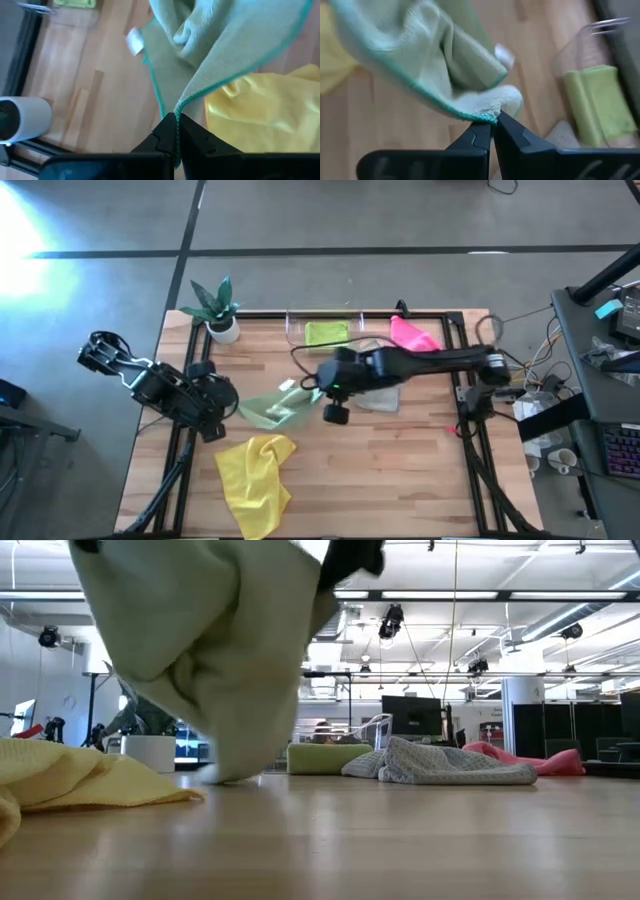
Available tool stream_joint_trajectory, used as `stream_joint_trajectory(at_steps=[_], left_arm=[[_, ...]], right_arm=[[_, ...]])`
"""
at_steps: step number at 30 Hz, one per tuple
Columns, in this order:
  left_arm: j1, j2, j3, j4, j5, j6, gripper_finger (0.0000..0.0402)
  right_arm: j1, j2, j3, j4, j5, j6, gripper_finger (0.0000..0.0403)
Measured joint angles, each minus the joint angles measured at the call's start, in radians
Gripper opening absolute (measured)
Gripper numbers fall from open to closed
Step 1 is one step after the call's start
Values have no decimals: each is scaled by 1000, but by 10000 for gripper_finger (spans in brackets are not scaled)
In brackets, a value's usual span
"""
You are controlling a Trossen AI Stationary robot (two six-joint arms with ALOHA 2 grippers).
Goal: Fold microfiber towels
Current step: Fold the light green microfiber cloth
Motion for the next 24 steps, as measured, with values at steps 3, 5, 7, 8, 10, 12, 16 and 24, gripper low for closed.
stream_joint_trajectory(at_steps=[3,5,7,8,10,12,16,24], left_arm=[[0,-2,3,-1,-37,19,0],[0,-3,23,-1,-61,24,0],[0,-3,57,-1,-72,25,0],[0,-3,78,-1,-77,25,0],[0,-4,122,-2,-82,31,0],[0,-4,171,-5,-82,62,0],[0,-4,264,-15,-55,151,0],[1,-4,401,-17,-67,314,0]], right_arm=[[42,-52,0,-13,56,59,8],[76,-79,0,-16,95,98,8],[111,-104,0,-20,140,129,8],[128,-112,0,-23,159,147,8],[153,-131,0,-26,183,181,8],[171,-147,0,-39,210,220,8],[193,-165,23,-50,321,272,8],[191,-171,167,-244,229,361,8]])
